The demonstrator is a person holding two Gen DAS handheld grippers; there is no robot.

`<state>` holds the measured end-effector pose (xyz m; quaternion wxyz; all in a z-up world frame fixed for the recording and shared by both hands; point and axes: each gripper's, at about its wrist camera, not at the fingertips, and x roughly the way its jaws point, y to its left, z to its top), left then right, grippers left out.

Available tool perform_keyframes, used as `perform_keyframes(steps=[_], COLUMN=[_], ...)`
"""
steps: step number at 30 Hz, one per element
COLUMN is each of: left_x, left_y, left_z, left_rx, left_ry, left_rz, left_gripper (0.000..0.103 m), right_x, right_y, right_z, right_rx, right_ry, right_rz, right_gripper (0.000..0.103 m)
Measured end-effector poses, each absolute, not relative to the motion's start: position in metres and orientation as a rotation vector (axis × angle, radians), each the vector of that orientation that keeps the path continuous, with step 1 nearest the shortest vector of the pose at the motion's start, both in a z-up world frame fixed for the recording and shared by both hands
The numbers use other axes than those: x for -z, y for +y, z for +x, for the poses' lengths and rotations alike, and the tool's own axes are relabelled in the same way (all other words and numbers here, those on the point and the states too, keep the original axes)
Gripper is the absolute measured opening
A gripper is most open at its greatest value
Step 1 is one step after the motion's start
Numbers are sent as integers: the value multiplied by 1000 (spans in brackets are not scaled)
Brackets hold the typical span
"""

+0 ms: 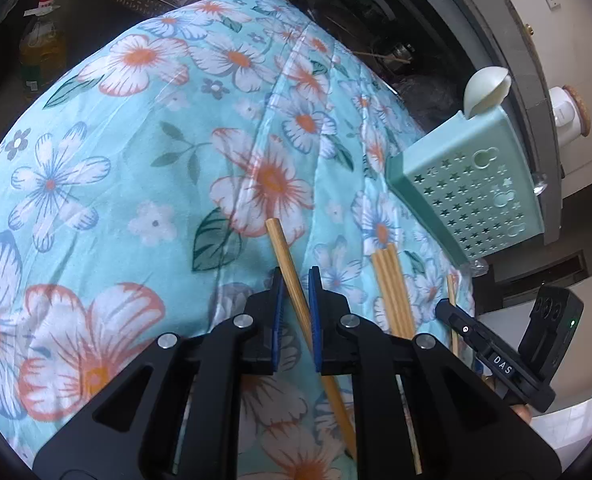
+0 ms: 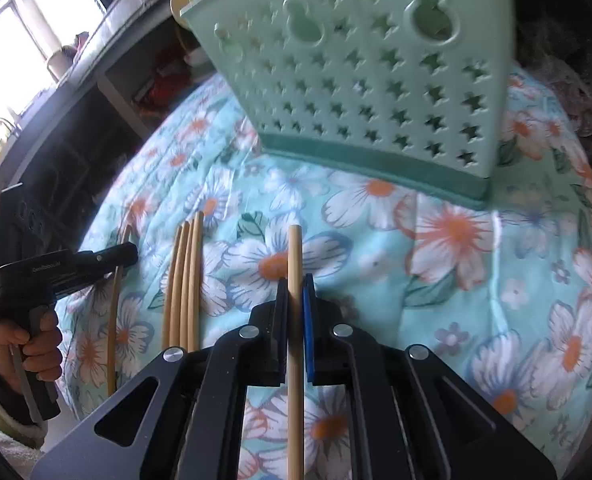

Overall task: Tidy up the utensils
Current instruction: 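Grasp a wooden chopstick with the left gripper and lift it, then lower the chopstick into the green holder and open the left gripper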

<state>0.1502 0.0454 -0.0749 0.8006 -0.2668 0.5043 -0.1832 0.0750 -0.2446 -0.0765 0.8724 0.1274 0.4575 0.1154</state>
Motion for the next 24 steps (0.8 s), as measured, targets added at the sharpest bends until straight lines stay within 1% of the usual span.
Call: perform_keyframes(steps=[5,11,12,20,24], left_x=[51,-22,-39,-127,-182], left_y=[45,27,23,4,-9], left_z=[147,132,128,121,133], left_rx=[458,588,612,714,734], left_ry=[1040,893,856,655,493], left_rz=[-600,-499,-471,-384,-361], left_gripper=[7,5,5,5,5], right_x=[77,78,77,74,75], right_y=[-262,-275,-275,-284,-288], right_z=[66,59,59,53,51], right_rx=[-226,-216,-217,-216,-216], right_ry=[930,911,906,881,881], right_rz=[331,361,362,380,385], right_gripper=[7,7,7,7,7])
